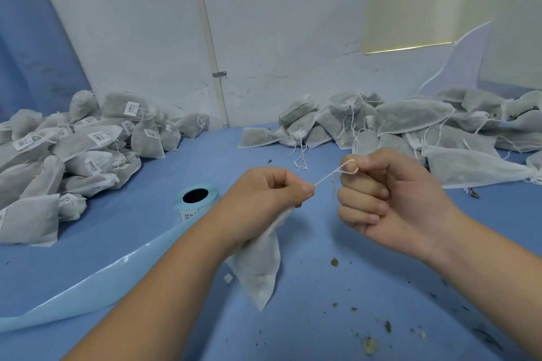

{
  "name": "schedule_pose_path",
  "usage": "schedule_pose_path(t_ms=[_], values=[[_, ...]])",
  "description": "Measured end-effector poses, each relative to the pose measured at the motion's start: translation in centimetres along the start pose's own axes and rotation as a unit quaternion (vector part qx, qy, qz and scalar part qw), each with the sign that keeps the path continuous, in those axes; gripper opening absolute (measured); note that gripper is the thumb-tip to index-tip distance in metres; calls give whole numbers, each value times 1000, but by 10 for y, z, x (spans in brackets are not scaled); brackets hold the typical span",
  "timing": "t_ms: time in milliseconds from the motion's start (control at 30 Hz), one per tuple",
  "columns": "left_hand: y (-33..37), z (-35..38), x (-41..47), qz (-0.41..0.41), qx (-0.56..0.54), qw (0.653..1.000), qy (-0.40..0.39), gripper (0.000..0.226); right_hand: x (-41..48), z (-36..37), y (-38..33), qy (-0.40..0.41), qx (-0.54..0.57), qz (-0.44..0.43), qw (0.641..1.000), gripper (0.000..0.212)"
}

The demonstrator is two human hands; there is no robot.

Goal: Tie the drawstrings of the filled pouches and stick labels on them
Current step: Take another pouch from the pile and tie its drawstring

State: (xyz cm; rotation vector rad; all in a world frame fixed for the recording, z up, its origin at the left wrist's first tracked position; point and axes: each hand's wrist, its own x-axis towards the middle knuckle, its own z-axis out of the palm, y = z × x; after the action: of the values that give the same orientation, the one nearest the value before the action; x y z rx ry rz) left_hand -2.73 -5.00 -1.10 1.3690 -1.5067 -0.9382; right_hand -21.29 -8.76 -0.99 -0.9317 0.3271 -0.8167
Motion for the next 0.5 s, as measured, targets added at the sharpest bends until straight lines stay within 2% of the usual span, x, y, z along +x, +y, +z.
schedule_pose_path(t_ms=[133, 300, 367, 500], values=[[-3, 4, -2, -5, -21, 1000, -14, 24, -2, 4, 2, -7, 9, -22, 1000, 8], [-6, 2, 1, 42, 48, 994, 89, 21, 0, -3, -3, -20, -29, 37, 999, 9], [-8, 4, 1, 57, 59, 991, 107, 19, 1, -7, -6, -19, -31, 41, 999, 9], [-6, 7, -4, 33, 91, 995, 38, 20, 2, -12, -12, 2, -47, 11, 999, 20]])
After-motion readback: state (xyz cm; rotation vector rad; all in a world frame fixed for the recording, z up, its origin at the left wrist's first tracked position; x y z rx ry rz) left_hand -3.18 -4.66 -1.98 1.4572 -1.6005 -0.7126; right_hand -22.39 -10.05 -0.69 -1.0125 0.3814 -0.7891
